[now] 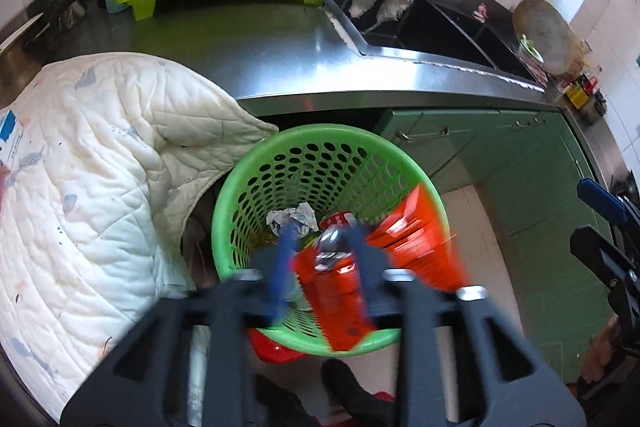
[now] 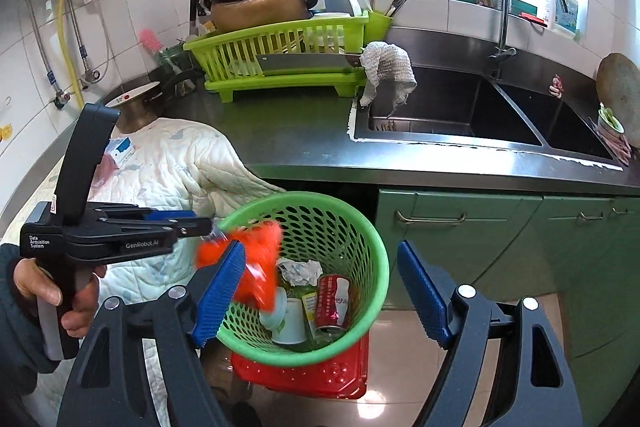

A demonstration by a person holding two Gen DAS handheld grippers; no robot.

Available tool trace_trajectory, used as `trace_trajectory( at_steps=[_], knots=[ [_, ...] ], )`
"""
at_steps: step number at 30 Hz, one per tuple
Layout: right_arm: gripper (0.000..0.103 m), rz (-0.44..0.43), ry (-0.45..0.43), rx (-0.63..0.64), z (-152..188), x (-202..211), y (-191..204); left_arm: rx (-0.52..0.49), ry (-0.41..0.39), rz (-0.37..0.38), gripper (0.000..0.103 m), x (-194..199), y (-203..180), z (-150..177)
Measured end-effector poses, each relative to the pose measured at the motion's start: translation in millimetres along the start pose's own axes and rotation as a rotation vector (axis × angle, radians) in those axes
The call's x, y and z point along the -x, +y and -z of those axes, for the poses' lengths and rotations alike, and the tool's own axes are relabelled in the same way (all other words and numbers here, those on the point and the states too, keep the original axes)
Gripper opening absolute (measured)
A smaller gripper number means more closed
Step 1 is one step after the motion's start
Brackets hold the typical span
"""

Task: Collect trash
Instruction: 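Carry the tissue and orange bag over the green basket and open both tools, then move the left tool to the red printed paper cup and grasp it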

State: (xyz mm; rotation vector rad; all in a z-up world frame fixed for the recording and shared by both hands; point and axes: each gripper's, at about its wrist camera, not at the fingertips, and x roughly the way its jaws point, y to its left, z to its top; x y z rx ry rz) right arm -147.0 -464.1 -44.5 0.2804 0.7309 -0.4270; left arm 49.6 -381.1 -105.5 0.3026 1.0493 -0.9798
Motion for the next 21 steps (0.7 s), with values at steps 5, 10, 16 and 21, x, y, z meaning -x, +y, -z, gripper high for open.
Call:
trace_trajectory(
  at_steps=[5, 10, 16, 21],
  knots=[
    [0.075, -0.007, -0.004, 0.006, -0.9, 0.3, 5.6, 0.007, -0.022, -0.003, 0.044, 8.8, 5.1, 0.5],
    [0.078, -0.029, -0.007, 0.02, -4.4, -3.6, 14.6, 0.037, -0.044, -0.036, 0.05, 22.7, 20.3, 4.9],
    [0.081, -0.077, -0.005, 0.061, -13.9, -14.7, 38.7, 0.114, -0.076, -0.097, 0.057, 49.3, 57.4, 16.0],
    [0.082, -0.132, 0.004, 0.111, -23.6, -28.9, 69.2, 0.189, -0.122, -0.188, 0.061, 79.5, 99.0, 28.5]
  ],
)
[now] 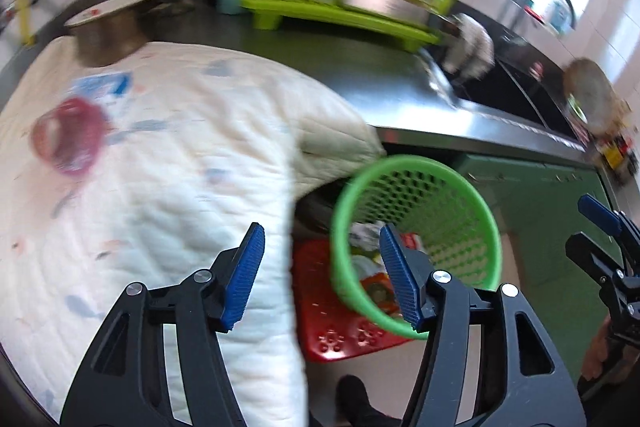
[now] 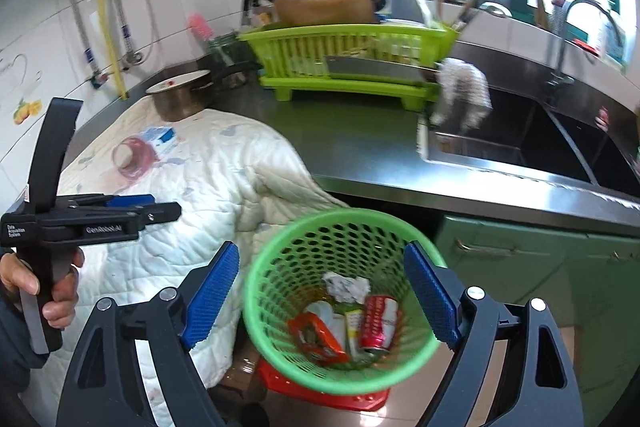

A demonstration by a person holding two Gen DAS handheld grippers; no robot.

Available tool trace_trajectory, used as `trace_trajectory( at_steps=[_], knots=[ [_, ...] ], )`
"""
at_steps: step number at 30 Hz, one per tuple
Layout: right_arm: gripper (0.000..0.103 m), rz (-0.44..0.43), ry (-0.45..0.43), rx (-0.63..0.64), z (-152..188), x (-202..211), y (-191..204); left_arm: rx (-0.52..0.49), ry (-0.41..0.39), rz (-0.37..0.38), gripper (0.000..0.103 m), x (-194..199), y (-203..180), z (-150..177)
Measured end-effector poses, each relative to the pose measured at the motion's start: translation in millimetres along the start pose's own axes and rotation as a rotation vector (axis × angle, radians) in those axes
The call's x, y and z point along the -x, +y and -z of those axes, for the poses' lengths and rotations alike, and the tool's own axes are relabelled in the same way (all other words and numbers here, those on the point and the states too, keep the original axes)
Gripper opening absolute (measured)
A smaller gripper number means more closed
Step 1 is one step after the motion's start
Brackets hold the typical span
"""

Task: Collect trash
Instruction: 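Move the left tool to the red printed paper cup and grasp it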

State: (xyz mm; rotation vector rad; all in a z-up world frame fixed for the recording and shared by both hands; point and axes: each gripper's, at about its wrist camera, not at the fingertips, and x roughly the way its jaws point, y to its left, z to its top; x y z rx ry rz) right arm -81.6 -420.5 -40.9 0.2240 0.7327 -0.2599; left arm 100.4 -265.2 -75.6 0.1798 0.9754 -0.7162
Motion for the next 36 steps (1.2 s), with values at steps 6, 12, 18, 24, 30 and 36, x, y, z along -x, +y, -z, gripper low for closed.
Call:
trace_trajectory(
  at_steps=[6, 12, 18, 24, 30, 36],
  knots=[
    [0.082, -0.068, 0.005, 0.069, -17.2, -20.3, 38.1, 0.15, -0.101, -0.244, 0.065, 28.8, 71.2, -6.5],
    [0.084, -0.118, 0.007, 0.127, -30.7, -35.5, 70.4, 0.369, -0.177, -0.415, 0.073, 46.0, 144.5, -17.8],
    [0.084, -0.149, 0.026, 0.168, -39.1, -52.6, 93.9, 0.425, -0.166, -0.456, 0.074, 24.8, 177.1, -30.1],
    [0.085, -0.165, 0.051, 0.209, -47.7, -74.3, 111.0, 0.455, -0.148, -0.459, 0.074, -2.6, 189.2, -37.3],
    [0.085, -0.182, 0.072, 0.266, -59.7, -99.1, 131.4, 0.51, -0.142, -0.449, 0.059, -15.5, 213.4, -39.3],
    [0.085, -0.212, 0.081, 0.349, -78.8, -126.0, 160.1, 0.538, -0.128, -0.437, 0.015, -14.8, 243.0, -24.4]
  ],
)
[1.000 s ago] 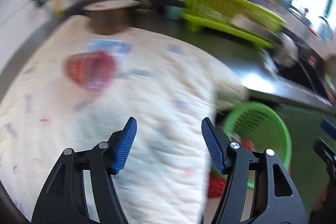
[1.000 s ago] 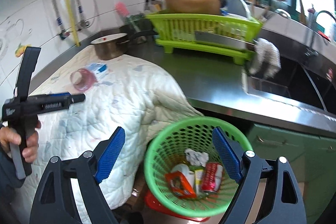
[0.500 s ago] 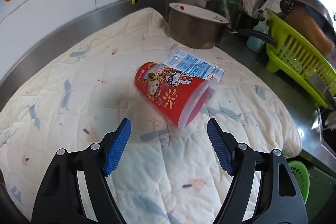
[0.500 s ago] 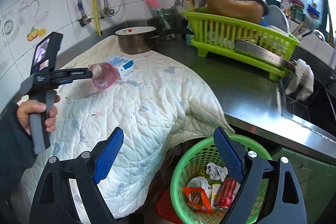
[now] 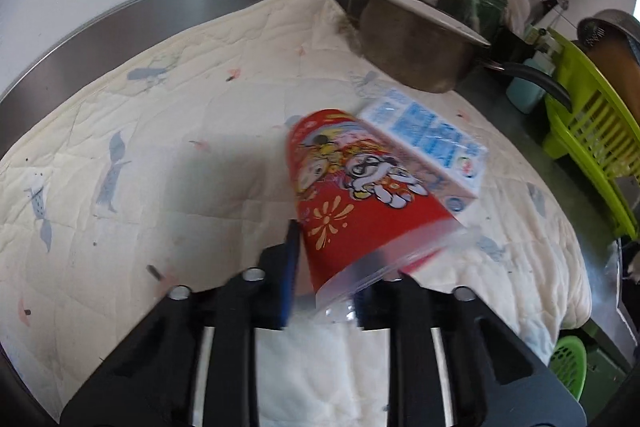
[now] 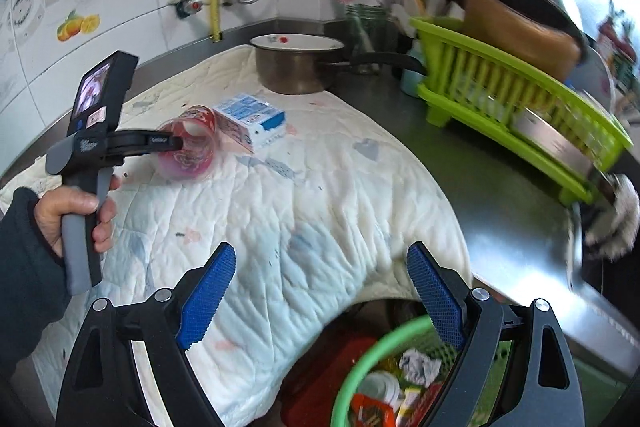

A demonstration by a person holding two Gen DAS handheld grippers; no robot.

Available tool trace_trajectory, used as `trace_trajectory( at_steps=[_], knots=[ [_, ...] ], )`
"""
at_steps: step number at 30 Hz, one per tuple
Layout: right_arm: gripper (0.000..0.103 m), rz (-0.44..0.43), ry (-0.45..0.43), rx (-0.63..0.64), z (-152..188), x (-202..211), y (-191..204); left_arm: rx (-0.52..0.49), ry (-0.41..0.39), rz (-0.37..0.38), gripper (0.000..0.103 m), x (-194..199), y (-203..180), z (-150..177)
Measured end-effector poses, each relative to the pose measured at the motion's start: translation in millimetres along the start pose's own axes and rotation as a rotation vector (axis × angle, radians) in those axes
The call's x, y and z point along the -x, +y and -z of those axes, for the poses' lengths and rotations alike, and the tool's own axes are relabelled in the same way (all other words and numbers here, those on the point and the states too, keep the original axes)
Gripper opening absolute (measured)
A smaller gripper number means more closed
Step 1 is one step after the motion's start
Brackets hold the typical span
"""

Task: Collect trash
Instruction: 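Move the left tool to the red printed paper cup and grasp it, then grasp the blue-and-white milk carton with the right tool while the left tool holds the cup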

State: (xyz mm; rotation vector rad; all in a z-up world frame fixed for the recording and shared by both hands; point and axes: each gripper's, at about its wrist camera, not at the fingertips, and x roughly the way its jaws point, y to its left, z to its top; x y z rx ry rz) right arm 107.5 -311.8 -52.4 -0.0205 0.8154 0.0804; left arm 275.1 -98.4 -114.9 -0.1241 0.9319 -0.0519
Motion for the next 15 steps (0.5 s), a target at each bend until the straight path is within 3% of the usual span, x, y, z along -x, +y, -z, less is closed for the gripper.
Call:
trace_trajectory(
  at_steps=[2, 4, 15],
  knots=[
    [0.085, -0.025, 0.008, 0.028, -12.9, -13.7, 6.4, -0.001, 0.006, 0.002, 0.007, -0.1, 13.7, 0.5],
    [0.085, -0.044, 0.013, 0.048, -26.2, -27.0, 11.6, 0.001, 0.005, 0.01, 0.005, 3.7, 27.9, 0.7],
    [0.085, -0.169, 0.08, 0.25, -110.9, -130.2, 66.4, -0.047, -0.008, -0.02, 0.004, 34.7, 101.6, 5.9]
  ],
)
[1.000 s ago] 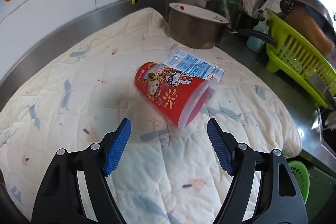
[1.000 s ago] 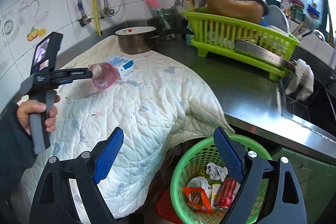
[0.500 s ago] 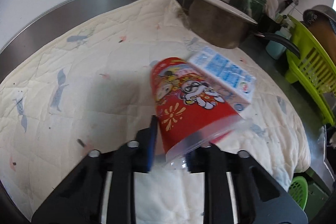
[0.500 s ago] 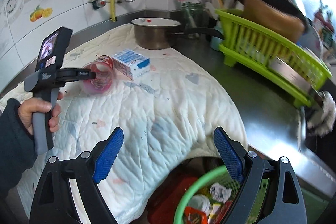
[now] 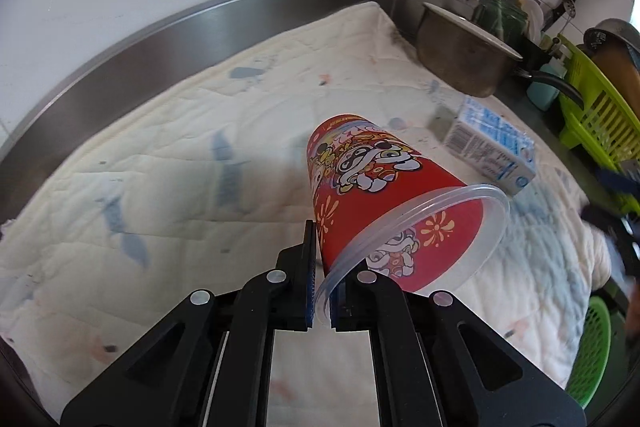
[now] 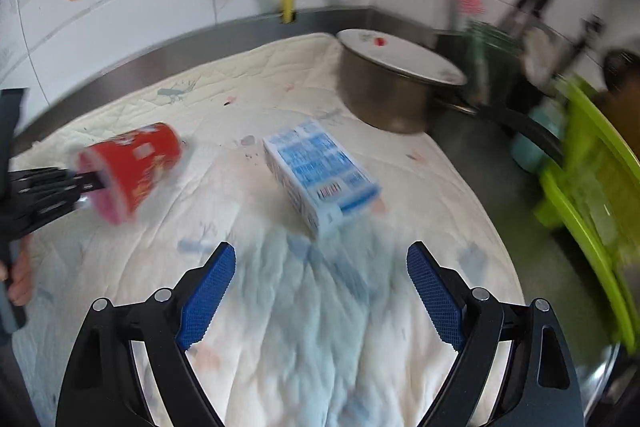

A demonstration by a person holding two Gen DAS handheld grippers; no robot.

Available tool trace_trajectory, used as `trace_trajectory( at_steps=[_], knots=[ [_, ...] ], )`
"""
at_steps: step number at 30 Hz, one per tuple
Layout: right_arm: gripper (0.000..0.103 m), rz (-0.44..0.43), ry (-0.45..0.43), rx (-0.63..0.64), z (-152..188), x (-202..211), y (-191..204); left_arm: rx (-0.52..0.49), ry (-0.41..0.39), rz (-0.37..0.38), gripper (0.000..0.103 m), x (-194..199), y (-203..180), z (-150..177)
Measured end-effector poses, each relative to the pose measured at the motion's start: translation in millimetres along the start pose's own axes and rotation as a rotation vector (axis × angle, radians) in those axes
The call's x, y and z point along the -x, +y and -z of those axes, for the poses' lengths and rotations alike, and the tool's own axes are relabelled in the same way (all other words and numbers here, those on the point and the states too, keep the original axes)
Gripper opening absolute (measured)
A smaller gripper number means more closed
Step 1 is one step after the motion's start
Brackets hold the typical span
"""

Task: Collect trash
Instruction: 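Grasp the blue-and-white milk carton with the right tool while the left tool holds the cup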

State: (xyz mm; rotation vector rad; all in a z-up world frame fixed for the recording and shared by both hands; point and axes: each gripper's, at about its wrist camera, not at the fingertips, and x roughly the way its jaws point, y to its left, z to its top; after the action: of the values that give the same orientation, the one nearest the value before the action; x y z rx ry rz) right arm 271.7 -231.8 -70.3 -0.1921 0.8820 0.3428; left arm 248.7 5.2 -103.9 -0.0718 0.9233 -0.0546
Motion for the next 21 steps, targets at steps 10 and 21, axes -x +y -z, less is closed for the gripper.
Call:
trace_trajectory(
  at_steps=[10, 21],
  knots=[
    [0.088, -0.04, 0.143, 0.138, -61.1, -85.2, 3.2, -0.029, 0.011, -0.007, 0.004, 1.2, 30.3, 5.5],
    [0.085, -0.093, 0.258, 0.1, -71.7, -136.5, -12.0, -0.048, 0.004, 0.006, 0.004, -4.6, 31.4, 6.3]
  ],
)
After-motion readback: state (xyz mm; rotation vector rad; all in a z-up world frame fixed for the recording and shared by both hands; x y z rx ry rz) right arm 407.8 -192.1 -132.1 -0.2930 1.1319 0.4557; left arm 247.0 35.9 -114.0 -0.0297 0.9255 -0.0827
